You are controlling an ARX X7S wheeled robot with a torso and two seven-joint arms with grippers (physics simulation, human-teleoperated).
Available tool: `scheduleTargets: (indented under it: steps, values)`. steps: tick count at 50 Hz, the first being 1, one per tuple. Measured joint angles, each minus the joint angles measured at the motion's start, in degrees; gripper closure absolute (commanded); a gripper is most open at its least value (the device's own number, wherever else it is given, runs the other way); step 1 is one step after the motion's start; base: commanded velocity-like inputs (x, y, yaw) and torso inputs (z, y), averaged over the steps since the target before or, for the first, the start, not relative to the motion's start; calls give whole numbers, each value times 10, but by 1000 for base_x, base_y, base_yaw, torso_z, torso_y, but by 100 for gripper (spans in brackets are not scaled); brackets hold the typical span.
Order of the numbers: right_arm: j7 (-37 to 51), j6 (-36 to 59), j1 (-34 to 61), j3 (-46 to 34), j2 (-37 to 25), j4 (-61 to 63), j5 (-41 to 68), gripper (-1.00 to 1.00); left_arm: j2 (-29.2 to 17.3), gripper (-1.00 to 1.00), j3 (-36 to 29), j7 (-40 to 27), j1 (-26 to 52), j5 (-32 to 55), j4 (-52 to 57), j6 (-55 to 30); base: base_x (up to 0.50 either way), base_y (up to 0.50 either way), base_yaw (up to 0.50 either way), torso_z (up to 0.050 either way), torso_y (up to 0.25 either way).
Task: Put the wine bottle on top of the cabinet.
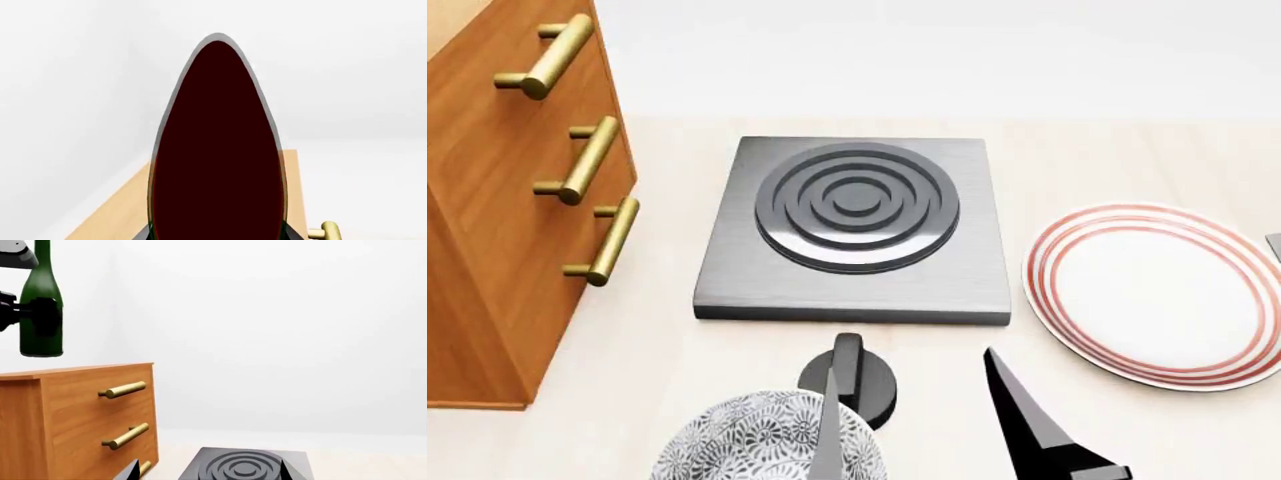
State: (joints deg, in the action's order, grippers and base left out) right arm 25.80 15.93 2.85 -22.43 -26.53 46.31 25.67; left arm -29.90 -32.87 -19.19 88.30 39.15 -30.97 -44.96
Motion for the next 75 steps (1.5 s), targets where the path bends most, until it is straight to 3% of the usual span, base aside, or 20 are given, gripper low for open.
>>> scheduleTargets:
  steps: [37,63,64,75]
  values:
    - [3,-2,4,-9,-2,-3,0,-100,-17,100,62,-44,-85,21,66,11,0,0,1,0,0]
    - [6,-4,6,-13,-4,-4,2,-100,-13,100,86,-56,-98,30,64,28,1,0,0,0,0]
    - [6,-5,6,-14,-4,-4,2,-100,-13,-100,86,-56,-98,29,63,28,0,3,0,0,0]
    - [5,-9,5,-14,-5,-8,3,-100,-10,-100,73,-55,-108,44,45,28,0,0,0,0,0]
